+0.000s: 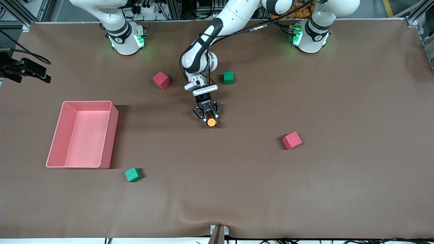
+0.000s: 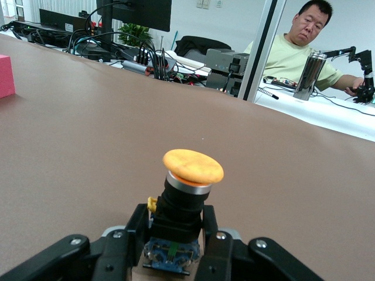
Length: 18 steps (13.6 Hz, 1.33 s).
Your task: Place and upright button with both arms
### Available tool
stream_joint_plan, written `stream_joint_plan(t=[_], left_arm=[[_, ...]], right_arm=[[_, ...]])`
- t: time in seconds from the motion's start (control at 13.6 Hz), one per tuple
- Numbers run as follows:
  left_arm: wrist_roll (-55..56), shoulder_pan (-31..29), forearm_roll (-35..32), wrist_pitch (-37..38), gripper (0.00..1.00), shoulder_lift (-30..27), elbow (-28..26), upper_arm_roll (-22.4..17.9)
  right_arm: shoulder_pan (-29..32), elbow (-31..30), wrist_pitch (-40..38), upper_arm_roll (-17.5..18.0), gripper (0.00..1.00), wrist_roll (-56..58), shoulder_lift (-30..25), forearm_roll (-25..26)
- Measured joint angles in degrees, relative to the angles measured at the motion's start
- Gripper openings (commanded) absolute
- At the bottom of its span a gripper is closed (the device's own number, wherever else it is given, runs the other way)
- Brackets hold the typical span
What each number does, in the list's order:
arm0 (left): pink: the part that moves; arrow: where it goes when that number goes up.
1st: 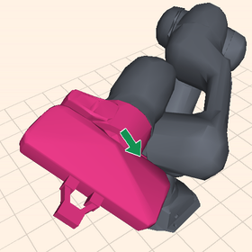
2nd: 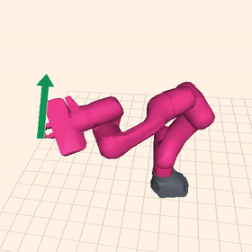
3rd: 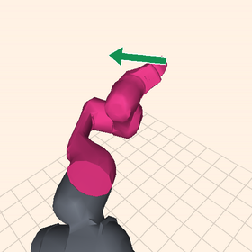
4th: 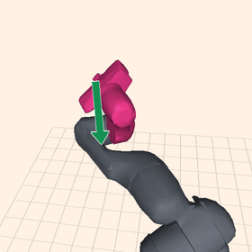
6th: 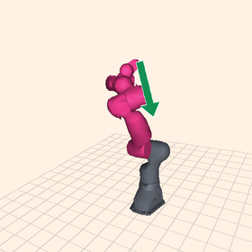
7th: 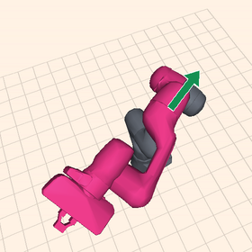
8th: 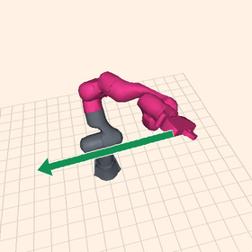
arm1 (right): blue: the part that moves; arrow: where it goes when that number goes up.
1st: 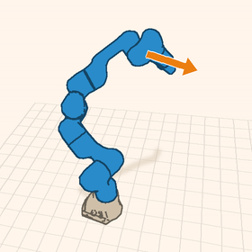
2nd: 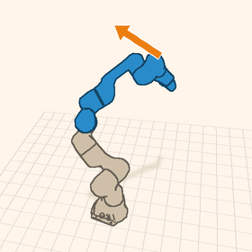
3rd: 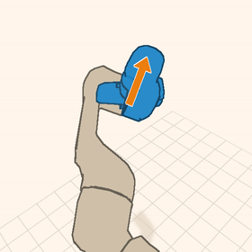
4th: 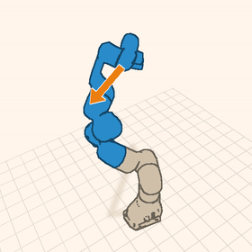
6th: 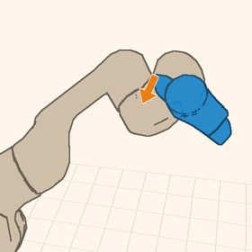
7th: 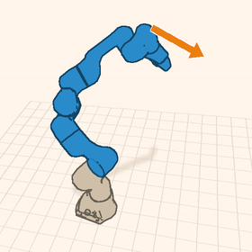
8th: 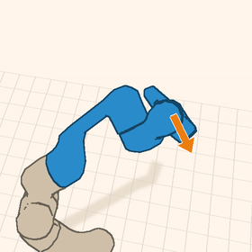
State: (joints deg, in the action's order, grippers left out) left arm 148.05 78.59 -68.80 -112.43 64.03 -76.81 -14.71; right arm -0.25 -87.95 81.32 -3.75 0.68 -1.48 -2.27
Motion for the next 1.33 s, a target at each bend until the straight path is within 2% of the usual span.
stream_joint_plan(t=[0.07, 0.59, 0.88, 1.33], left_arm=[[0.0, 0.0, 0.0, 0.0, 1.0, 0.0, 0.0, 0.0], [0.0, 0.2, -0.8, 0.0, 1.0, 0.0, 0.4, 0.2], [-1.7, 0.5, -0.8, 0.3, 1.0, -0.5, 0.0, 2.7], [-19.7, 0.6, 5.6, 1.9, 1.0, -6.4, -2.8, 4.7]], right_arm=[[0.0, 0.0, 0.0, 0.0, 1.0, 0.0, 0.0, 0.0], [0.0, 0.0, 0.0, 0.0, 1.0, 0.0, 0.0, 0.0], [0.0, 0.0, 0.0, 0.0, 1.0, 0.0, 0.0, 0.0], [0.0, 0.0, 0.0, 0.0, 1.0, 0.0, 0.0, 0.0]])
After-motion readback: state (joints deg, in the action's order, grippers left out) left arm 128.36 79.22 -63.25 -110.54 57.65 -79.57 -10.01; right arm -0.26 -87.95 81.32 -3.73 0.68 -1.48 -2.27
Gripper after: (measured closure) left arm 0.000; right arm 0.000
